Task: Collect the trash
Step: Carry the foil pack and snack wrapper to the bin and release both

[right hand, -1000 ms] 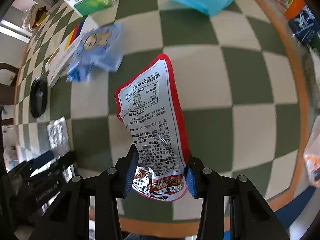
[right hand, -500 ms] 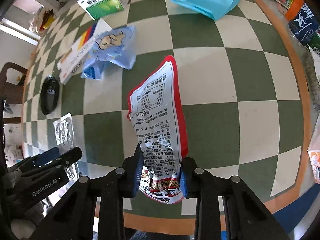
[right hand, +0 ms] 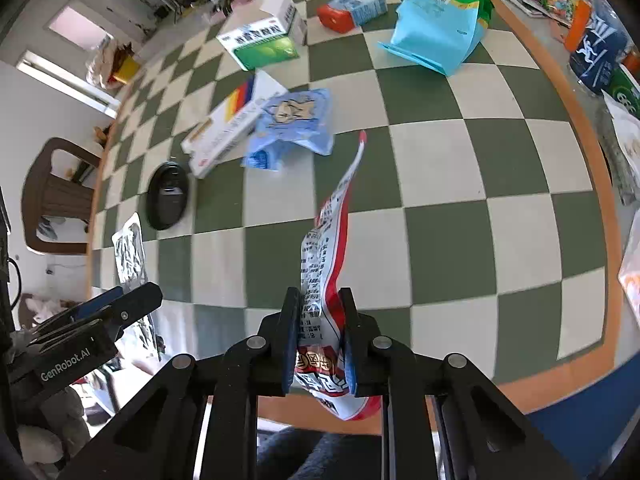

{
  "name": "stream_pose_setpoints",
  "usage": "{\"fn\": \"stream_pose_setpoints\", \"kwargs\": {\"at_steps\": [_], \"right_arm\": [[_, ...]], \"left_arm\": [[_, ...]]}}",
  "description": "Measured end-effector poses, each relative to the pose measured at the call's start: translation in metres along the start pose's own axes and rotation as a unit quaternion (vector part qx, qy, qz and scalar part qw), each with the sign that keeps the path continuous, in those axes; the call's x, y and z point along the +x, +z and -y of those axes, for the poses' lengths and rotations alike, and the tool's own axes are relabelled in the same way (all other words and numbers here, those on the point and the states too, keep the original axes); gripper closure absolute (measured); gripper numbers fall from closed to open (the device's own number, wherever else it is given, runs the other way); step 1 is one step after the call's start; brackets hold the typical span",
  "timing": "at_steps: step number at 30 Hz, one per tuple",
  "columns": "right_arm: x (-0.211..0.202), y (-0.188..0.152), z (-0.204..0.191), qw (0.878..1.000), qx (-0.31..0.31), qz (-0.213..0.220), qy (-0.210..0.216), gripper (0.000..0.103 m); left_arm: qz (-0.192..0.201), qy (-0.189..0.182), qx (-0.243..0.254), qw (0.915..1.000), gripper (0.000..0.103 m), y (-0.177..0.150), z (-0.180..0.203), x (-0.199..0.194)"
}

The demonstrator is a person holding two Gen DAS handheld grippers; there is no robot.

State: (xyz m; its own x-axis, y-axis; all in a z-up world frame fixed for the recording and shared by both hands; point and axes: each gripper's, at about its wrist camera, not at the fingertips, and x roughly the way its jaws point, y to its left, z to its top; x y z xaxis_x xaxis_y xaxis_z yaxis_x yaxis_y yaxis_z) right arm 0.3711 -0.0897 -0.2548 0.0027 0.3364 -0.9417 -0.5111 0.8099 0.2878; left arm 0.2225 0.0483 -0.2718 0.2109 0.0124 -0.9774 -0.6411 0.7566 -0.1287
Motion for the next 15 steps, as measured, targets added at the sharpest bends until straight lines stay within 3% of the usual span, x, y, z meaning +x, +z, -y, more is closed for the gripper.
{"fn": "stream_pose_setpoints", "kwargs": {"at_steps": [8,15], "right_arm": [[-0.037,-0.064,-0.035,0.999,0.015,0.046,0.016,0.084],[-0.053,-0.157,-0.064,0.997,0.045,0.069,0.007,0.084]], "left_arm": [[0.029,-0.032,0.029,0.9986,0.041,-0.045,-0.029,-0.037],[0.015,-0.062,0.067,0.9957,0.041,-0.112,-0.057,-0.043]]}}
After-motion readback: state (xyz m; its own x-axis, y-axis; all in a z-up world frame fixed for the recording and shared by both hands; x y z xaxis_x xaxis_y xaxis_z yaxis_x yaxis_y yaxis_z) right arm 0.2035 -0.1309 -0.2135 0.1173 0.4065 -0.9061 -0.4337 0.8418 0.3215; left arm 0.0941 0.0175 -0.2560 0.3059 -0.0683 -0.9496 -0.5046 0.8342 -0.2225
